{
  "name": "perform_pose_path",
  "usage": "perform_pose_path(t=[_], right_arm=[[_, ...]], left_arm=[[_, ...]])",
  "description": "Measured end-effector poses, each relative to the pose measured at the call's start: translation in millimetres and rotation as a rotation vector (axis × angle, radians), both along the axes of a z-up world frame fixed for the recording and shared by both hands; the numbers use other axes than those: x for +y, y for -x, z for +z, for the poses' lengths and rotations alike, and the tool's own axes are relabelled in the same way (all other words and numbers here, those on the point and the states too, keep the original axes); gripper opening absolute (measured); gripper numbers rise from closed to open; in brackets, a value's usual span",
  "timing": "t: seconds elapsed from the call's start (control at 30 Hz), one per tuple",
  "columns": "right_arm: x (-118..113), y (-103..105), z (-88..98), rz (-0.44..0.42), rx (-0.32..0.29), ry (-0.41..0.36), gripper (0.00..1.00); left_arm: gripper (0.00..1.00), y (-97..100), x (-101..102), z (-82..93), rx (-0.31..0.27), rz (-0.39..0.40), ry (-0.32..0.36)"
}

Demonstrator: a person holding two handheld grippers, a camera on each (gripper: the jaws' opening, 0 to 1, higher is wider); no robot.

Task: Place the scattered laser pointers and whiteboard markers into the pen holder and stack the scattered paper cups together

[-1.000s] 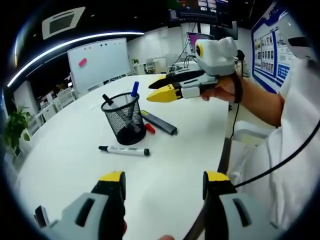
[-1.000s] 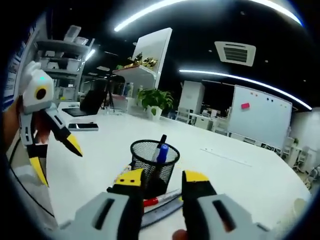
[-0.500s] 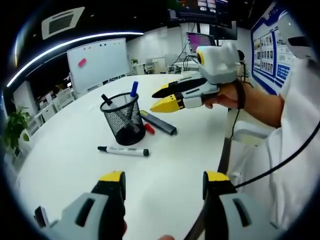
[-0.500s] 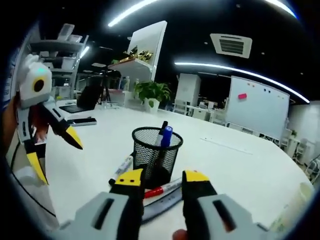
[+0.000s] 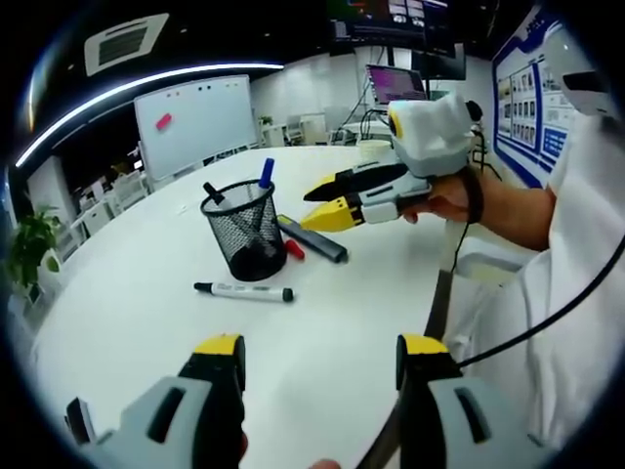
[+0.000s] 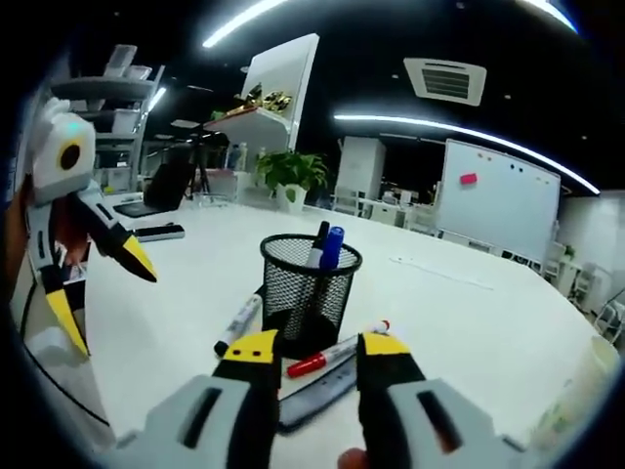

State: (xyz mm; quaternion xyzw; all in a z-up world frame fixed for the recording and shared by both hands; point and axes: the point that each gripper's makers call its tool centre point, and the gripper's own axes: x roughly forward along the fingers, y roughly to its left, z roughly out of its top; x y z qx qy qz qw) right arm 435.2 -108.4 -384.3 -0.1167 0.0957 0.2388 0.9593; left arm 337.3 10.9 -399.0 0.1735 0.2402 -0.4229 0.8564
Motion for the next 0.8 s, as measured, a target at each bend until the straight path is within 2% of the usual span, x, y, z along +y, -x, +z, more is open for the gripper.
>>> perform_pose_path(t=[0.27,0.4,0.47,0.8], right_arm=[[2.9,4.8,-18.8,-0.033,0.018,0.008,0.31],[-0.3,3.3,-21.8,-0.050,0.023,0.008,0.31],[-2.9,2.2,-20.7,-0.072,0.030,-0.023,0.31],[-11.7,0.9,-26.7,-0.114,0.025,-0.017,0.30]], left_arm=[[0.64,0.1,0.7,-0.2,-0.002,0.005,0.001],[0.64,0.5,1.6,-0.1,-0.002,0.003,0.001],[0.64,0.6,2.6,-0.3,-0.002,0.003,0.000],[0.64,0.9,2.8,-0.4,-0.002,-0.001,0.001]])
